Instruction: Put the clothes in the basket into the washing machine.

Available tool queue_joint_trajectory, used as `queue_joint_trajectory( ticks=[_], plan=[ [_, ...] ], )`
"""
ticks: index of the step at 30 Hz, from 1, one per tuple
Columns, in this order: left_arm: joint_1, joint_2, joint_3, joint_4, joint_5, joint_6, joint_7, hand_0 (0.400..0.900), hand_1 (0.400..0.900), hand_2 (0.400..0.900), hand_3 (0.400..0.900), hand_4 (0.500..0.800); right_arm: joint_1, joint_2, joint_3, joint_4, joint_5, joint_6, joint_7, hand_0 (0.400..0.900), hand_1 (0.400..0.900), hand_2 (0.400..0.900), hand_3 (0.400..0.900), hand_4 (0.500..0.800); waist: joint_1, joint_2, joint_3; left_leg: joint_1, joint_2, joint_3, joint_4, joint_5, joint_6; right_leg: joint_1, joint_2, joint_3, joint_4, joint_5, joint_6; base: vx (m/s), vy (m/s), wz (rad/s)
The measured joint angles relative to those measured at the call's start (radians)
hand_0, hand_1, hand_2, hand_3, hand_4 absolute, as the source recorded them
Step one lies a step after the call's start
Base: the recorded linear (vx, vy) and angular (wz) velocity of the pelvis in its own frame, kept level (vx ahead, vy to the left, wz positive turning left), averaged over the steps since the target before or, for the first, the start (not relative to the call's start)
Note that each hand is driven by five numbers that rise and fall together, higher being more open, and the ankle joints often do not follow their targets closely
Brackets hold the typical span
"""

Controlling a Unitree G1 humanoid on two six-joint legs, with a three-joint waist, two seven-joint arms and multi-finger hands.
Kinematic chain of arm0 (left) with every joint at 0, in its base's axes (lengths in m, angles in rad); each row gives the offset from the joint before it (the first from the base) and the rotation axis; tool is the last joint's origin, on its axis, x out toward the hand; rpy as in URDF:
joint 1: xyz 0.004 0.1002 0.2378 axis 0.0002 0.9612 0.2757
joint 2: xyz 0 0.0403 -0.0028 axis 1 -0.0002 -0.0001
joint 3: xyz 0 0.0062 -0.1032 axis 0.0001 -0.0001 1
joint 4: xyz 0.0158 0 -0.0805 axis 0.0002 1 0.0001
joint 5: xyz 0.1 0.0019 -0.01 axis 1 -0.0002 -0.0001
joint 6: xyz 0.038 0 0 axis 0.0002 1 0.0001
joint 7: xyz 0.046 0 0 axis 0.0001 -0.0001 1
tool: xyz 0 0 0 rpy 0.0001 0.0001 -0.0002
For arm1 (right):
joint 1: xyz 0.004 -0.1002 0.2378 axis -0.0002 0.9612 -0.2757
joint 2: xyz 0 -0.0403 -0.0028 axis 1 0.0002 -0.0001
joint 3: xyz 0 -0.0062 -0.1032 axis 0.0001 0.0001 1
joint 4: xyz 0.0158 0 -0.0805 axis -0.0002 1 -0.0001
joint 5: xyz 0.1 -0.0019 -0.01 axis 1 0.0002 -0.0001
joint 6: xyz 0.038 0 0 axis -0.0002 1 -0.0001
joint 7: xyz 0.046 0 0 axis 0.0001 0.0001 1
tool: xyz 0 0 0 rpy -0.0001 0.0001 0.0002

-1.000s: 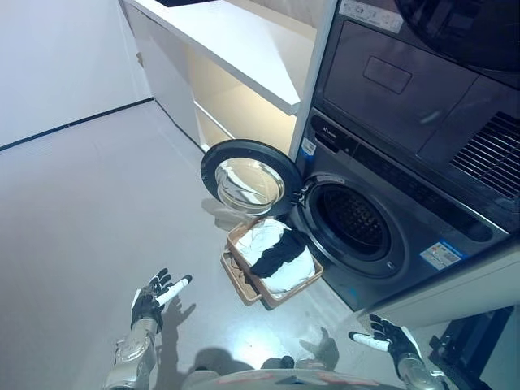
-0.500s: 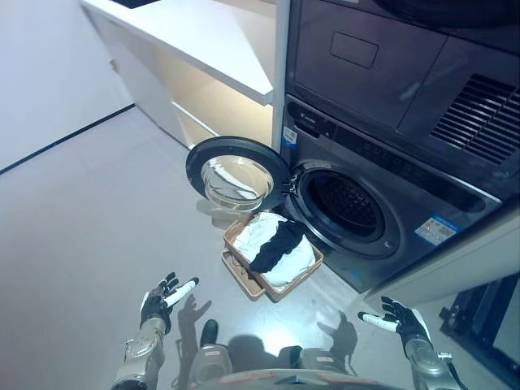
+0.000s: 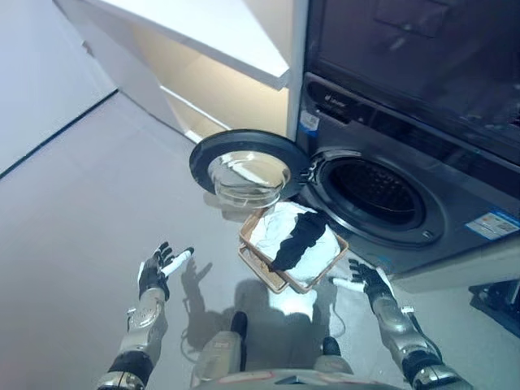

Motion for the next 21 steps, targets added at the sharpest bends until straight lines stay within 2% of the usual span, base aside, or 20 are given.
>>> queue_joint_trajectory(
  ticks=[3, 4, 6, 7, 8, 9, 10, 11, 12, 13, 15, 16, 17, 19, 21],
  plan=[
    [-0.019, 0.01, -0.037, -0.003, 0.015, -0.001, 0.012, 0.9, 0.9, 0.9, 0.9, 0.8, -0.027, 0.001, 0.011, -0.004, 0.0, -0.001, -0.004, 0.9, 0.9, 0.9, 0.9, 0.8, 0.004, -0.012, -0.003, -0.032, -0.013, -0.006, 0.019, -0.005, 0.008, -0.01, -0.009, -0.029, 0.003, 0.003, -0.002, 0.17, 0.19, -0.02],
    [-0.022, 0.01, -0.044, -0.003, 0.018, 0.0, 0.014, 0.9, 0.9, 0.9, 0.9, 0.8, -0.047, 0.001, 0.019, -0.005, 0.0, 0.0, -0.008, 0.9, 0.9, 0.9, 0.9, 0.8, 0.003, -0.019, -0.003, -0.033, -0.025, -0.004, 0.021, -0.007, 0.011, -0.017, -0.005, -0.032, 0.013, 0.005, -0.003, 0.18, 0.228, -0.18],
    [-0.021, 0.011, -0.073, 0.003, 0.024, 0.001, 0.016, 0.9, 0.9, 0.9, 0.9, 0.8, -0.059, 0.003, 0.028, -0.001, 0.002, -0.001, -0.013, 0.9, 0.9, 0.9, 0.9, 0.8, 0.002, -0.027, -0.006, -0.038, -0.024, 0.005, 0.038, -0.012, 0.019, -0.043, -0.008, -0.023, 0.059, 0.01, -0.005, 0.14, 0.309, -0.19],
    [-0.022, 0.009, -0.085, 0.003, 0.036, 0.002, 0.014, 0.9, 0.9, 0.9, 0.9, 0.8, -0.067, 0.004, 0.035, 0.002, 0.004, -0.002, -0.016, 0.9, 0.9, 0.9, 0.9, 0.8, -0.001, -0.029, -0.005, -0.046, -0.035, 0.014, 0.068, -0.023, 0.032, -0.062, -0.004, -0.022, 0.108, 0.013, -0.006, 0.09, 0.25, -0.18],
    [-0.023, 0.008, -0.096, 0.003, 0.038, 0.001, 0.012, 0.9, 0.9, 0.9, 0.9, 0.8, -0.085, 0.008, 0.038, 0.01, 0.005, -0.002, -0.017, 0.9, 0.9, 0.9, 0.9, 0.8, 0.002, -0.032, -0.002, -0.068, -0.045, 0.02, 0.102, -0.055, 0.073, -0.123, 0.003, -0.022, 0.22, 0.013, -0.006, 0.13, 0.269, -0.38],
    [-0.02, 0.01, -0.107, 0.003, 0.038, 0.002, 0.009, 0.9, 0.9, 0.9, 0.9, 0.8, -0.085, 0.01, 0.037, 0.01, 0.007, -0.002, -0.02, 0.9, 0.9, 0.9, 0.9, 0.8, 0.0, -0.035, -0.003, -0.036, -0.058, -0.001, 0.045, -0.023, 0.075, -0.151, -0.01, -0.014, 0.27, 0.017, -0.013, 0.1, 0.181, -0.31],
    [-0.017, 0.01, -0.108, 0.0, 0.037, 0.002, 0.011, 0.9, 0.9, 0.9, 0.9, 0.8, -0.076, 0.01, 0.042, 0.007, 0.008, -0.002, -0.02, 0.9, 0.9, 0.9, 0.9, 0.8, -0.007, -0.043, -0.004, -0.024, -0.075, 0.023, 0.039, -0.023, 0.084, -0.154, -0.011, -0.018, 0.278, 0.04, -0.043, 0.17, 0.234, -0.38],
    [-0.017, 0.013, -0.107, -0.001, 0.037, 0.002, 0.011, 0.9, 0.9, 0.9, 0.9, 0.8, -0.074, 0.011, 0.045, 0.007, 0.009, 0.0, -0.021, 0.9, 0.9, 0.9, 0.9, 0.8, -0.01, -0.048, 0.001, -0.02, -0.066, 0.037, 0.043, -0.024, 0.098, -0.171, -0.032, -0.057, 0.307, 0.051, -0.063, 0.21, 0.067, -0.3],
    [-0.013, 0.018, -0.102, -0.001, 0.036, 0.002, 0.011, 0.9, 0.9, 0.9, 0.9, 0.8, -0.071, 0.013, 0.051, 0.007, 0.009, 0.003, -0.02, 0.9, 0.9, 0.9, 0.9, 0.8, -0.013, -0.048, 0.003, -0.011, -0.062, 0.059, 0.038, -0.028, 0.112, -0.173, -0.039, -0.082, 0.309, 0.081, -0.101, 0.21, 0.066, -0.31],
    [-0.007, 0.029, -0.093, -0.001, 0.035, 0.002, 0.011, 0.9, 0.9, 0.9, 0.9, 0.8, -0.069, 0.017, 0.063, 0.006, 0.008, 0.004, -0.018, 0.9, 0.9, 0.9, 0.9, 0.8, -0.011, -0.055, 0.009, 0.014, -0.062, 0.08, 0.018, -0.022, 0.124, -0.181, -0.05, -0.11, 0.315, 0.097, -0.118, 0.25, -0.027, -0.21],
    [-0.003, 0.047, -0.082, -0.001, 0.034, 0.001, 0.013, 0.9, 0.9, 0.9, 0.9, 0.8, -0.067, 0.021, 0.076, 0.007, 0.008, 0.004, -0.016, 0.9, 0.9, 0.9, 0.9, 0.8, -0.016, -0.056, 0.016, 0.039, -0.063, 0.107, -0.008, -0.015, 0.137, -0.189, -0.066, -0.124, 0.326, 0.092, -0.104, 0.18, -0.082, 0.15],
    [-0.004, 0.049, -0.068, 0.0, 0.034, 0.0, 0.013, 0.9, 0.9, 0.9, 0.9, 0.8, -0.07, 0.025, 0.078, 0.007, 0.008, 0.003, -0.016, 0.9, 0.9, 0.9, 0.9, 0.8, -0.016, -0.053, 0.021, 0.048, -0.063, 0.115, -0.024, -0.006, 0.143, -0.173, -0.076, -0.137, 0.263, 0.091, -0.085, 0.17, -0.088, 0.3],
    [-0.008, 0.057, -0.067, 0.002, 0.034, 0.0, 0.015, 0.9, 0.9, 0.9, 0.9, 0.8, -0.072, 0.027, 0.078, 0.008, 0.008, 0.002, -0.015, 0.9, 0.9, 0.9, 0.9, 0.8, -0.026, -0.051, 0.03, 0.051, -0.064, 0.113, -0.032, 0.0, 0.147, -0.149, -0.084, -0.146, 0.202, 0.107, -0.052, 0.2, -0.104, 0.33],
    [-0.026, 0.066, -0.063, 0.028, 0.033, -0.002, 0.021, 0.9, 0.9, 0.9, 0.9, 0.8, -0.083, 0.031, 0.079, 0.015, 0.009, 0.004, -0.011, 0.9, 0.9, 0.9, 0.9, 0.8, -0.026, -0.052, 0.056, 0.092, -0.072, 0.072, -0.084, 0.019, 0.141, -0.146, -0.077, -0.144, 0.087, 0.125, -0.014, 0.26, -0.156, 0.38],
    [-0.034, 0.067, -0.06, 0.046, 0.033, -0.003, 0.033, 0.9, 0.9, 0.9, 0.9, 0.8, -0.089, 0.031, 0.079, 0.016, 0.014, 0.004, -0.013, 0.9, 0.9, 0.9, 0.9, 0.8, -0.054, -0.052, 0.072, 0.122, -0.082, 0.026, -0.123, 0.037, 0.131, -0.143, -0.062, -0.141, -0.03, 0.156, 0.025, 0.26, -0.239, 0.27]
  ],
)
